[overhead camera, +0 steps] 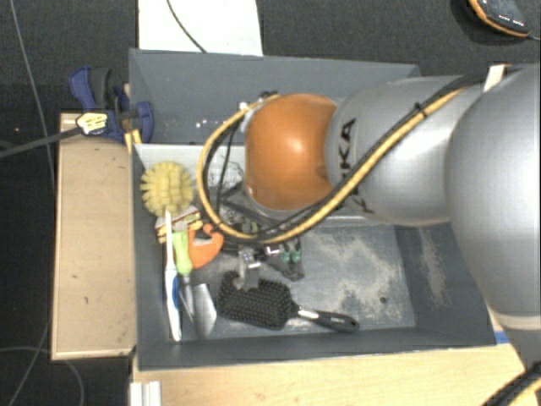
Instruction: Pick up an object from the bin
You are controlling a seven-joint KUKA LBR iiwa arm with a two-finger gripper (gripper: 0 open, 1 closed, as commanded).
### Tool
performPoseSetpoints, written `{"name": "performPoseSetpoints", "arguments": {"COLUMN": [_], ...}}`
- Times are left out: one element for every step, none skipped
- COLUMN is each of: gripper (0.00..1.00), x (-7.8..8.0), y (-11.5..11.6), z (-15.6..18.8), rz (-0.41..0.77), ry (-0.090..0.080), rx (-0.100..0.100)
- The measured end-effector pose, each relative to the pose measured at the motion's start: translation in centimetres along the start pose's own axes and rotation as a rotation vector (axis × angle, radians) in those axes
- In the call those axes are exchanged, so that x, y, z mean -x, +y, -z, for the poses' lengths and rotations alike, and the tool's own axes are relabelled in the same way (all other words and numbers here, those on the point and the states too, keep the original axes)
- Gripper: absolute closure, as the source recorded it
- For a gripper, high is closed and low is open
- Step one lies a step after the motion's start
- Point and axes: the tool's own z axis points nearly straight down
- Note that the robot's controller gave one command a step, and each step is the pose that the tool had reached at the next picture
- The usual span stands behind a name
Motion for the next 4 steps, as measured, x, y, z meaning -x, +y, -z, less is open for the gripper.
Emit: {"name": "performPoseSetpoints", "arguments": {"gripper": [0.0,0.0,1.0,1.0], "x": [-6.8,-4.5,-8.1,-8.1], "y": [-6.4,-2.3,-7.0,-7.0], "z": [-5.5,-8.6,-8.3,-8.3], "rz": [-0.187,-0.075,-0.356,-0.356], "ry": [0.014,0.003,0.005,0.005], "rx": [-0.003,-0.001,-0.002,-0.002]}}
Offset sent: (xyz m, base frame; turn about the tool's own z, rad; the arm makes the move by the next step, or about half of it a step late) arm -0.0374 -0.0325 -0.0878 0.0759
